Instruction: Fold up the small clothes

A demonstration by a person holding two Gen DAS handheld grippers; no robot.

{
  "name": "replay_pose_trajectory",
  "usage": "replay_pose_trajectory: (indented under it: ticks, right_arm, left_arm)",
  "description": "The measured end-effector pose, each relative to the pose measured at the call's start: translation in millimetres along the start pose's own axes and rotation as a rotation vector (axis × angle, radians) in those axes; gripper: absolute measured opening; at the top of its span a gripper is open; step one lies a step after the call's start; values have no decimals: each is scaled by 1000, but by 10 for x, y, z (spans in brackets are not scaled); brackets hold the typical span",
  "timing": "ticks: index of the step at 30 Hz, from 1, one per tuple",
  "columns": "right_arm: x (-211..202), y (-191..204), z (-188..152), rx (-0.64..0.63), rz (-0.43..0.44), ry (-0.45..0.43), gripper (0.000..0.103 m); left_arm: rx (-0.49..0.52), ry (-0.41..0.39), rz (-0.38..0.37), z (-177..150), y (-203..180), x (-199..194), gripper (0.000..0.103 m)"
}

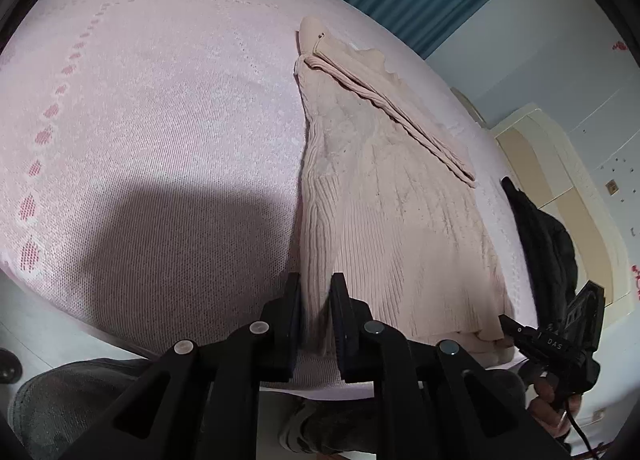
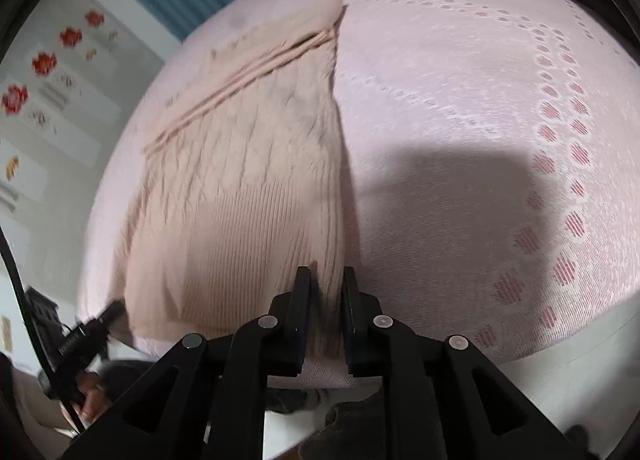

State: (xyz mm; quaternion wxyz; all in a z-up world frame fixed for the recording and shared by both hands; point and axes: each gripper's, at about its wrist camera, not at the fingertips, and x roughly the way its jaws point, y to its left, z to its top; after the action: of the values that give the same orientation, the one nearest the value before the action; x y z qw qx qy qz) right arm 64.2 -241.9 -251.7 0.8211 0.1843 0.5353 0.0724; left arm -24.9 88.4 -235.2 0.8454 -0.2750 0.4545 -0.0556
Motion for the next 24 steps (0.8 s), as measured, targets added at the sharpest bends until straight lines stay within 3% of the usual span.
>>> replay_pose_trajectory:
  ticks: [4, 10, 17, 24]
  right_arm:
    - [-16, 123, -46, -81, -53, -2, 6]
    - [-246, -29, -94, -25, 41, -107, 5]
    - [-106, -18, -73, -23, -15, -2, 9]
    - [-43, 25, -85, -39, -33, 37, 16]
  left_arm:
    - [13, -20, -2, 10, -25, -57, 7]
    - [-6, -57, -35, 25, 20, -178, 7]
    - [-5, 8, 2, 4, 2, -53, 7]
    - [-12, 37, 33, 25, -3, 25, 9]
